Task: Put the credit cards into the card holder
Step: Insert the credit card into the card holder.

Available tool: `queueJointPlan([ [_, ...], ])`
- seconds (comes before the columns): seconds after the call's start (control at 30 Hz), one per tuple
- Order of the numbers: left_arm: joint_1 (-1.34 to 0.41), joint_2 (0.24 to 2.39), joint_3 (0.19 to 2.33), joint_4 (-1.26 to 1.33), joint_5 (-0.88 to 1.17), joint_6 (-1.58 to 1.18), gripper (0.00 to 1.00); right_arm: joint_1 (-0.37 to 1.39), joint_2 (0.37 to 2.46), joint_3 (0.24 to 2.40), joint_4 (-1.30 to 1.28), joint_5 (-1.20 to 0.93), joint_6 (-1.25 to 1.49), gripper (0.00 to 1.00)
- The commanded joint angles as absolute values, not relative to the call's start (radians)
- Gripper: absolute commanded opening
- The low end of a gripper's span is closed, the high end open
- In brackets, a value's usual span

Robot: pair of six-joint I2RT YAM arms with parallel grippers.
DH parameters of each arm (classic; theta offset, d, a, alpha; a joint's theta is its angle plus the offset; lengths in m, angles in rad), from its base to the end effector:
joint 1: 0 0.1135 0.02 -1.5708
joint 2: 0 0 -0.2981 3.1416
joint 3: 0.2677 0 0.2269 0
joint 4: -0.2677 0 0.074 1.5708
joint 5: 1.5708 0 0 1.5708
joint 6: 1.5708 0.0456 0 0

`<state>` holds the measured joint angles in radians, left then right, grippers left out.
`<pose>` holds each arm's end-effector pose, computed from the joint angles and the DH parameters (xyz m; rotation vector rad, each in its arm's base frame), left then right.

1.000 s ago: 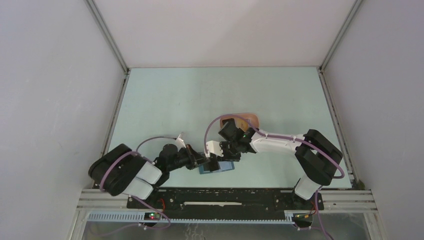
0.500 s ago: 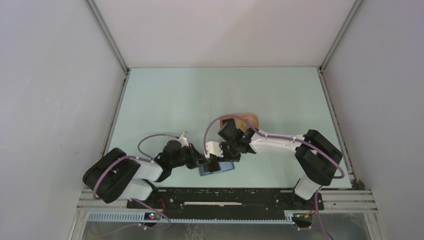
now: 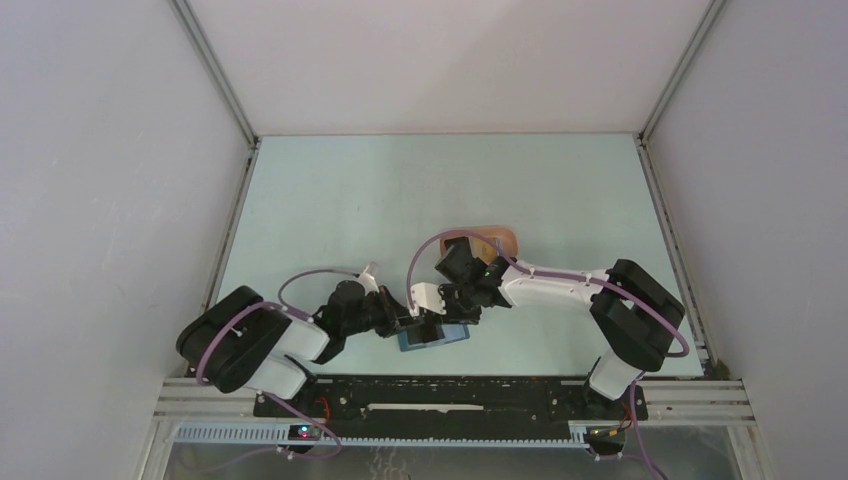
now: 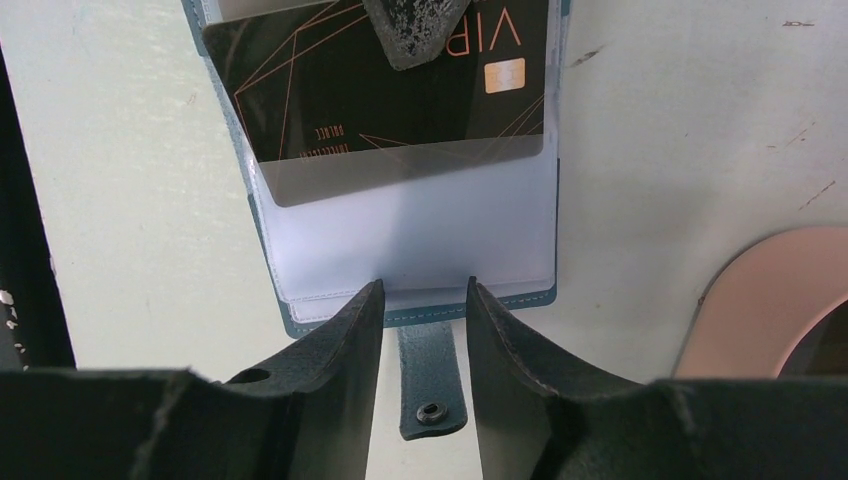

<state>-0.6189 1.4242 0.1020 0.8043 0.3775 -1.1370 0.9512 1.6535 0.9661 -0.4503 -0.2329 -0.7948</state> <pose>0.1447 -0.1237 0.1535 -0.3552 2.3745 -1.3582 0.1665 0.2516 0.2107 -2.1182 1.6853 0.3621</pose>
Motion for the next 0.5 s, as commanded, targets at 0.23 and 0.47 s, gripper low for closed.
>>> queueJointPlan([
  [0.23, -0.633, 1.565, 0.114, 0.942, 0.371, -1.169, 0.00, 0.969, 1.603, 1.003, -0.472, -0.302, -0.738, 0.46],
  [0.47, -0.633, 1.592, 0.125, 0.943, 0.374, -1.162, 0.03, 0.995, 1.542, 1.003, -0.454, -0.434, -0.768, 0.37],
])
